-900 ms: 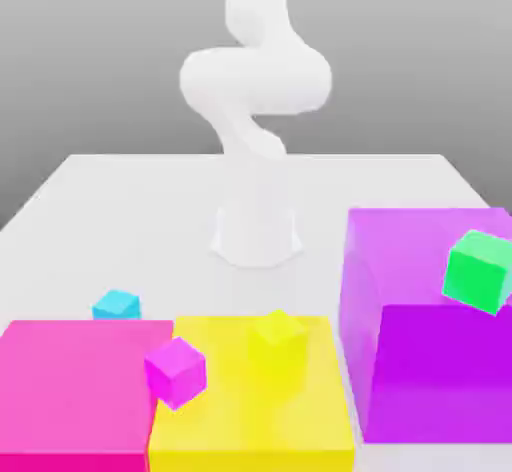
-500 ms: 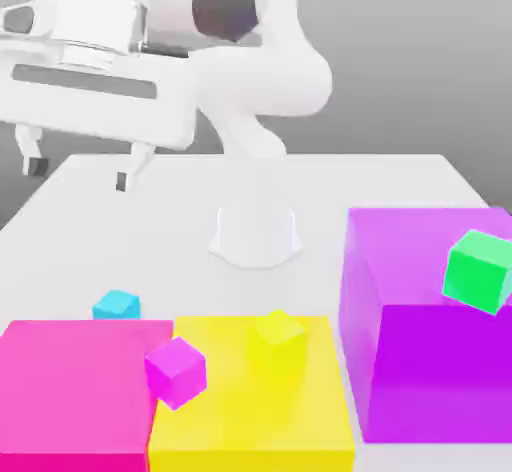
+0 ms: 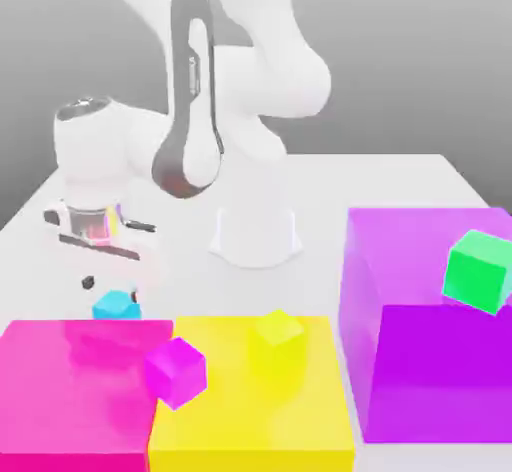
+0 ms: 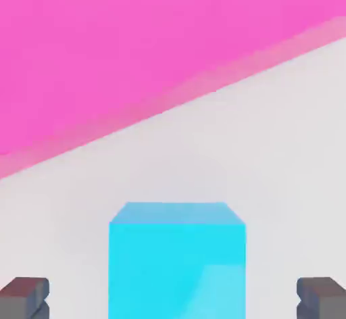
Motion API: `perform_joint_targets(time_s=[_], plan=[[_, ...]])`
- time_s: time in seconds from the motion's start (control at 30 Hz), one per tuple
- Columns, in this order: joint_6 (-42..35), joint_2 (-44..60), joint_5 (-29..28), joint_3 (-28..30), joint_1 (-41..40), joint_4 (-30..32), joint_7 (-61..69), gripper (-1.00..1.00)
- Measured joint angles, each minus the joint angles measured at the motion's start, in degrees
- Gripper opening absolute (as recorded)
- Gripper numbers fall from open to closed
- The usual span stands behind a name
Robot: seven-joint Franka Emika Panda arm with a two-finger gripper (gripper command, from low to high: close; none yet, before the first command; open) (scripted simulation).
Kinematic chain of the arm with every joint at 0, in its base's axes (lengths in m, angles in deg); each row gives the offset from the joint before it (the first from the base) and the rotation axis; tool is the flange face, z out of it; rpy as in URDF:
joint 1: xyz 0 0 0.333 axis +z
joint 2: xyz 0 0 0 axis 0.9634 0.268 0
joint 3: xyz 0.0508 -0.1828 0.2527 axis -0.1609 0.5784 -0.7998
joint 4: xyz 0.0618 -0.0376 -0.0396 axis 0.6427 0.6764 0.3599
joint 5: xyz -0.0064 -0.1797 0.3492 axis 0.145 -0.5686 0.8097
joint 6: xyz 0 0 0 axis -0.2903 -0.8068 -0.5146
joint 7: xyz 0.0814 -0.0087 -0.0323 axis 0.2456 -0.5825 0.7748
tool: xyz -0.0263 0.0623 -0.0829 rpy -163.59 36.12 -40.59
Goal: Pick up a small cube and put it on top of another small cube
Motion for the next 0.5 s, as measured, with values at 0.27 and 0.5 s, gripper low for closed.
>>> perform_joint_targets(time_s=[0.27, 0.5], plan=[[4.4, 5.33, 2.38, -8.49, -8.11, -0.97, 2.04, -1.0], [-2.89, -3.83, -8.74, -0.58, -3.1, 0.87, -6.27, -1.0]])
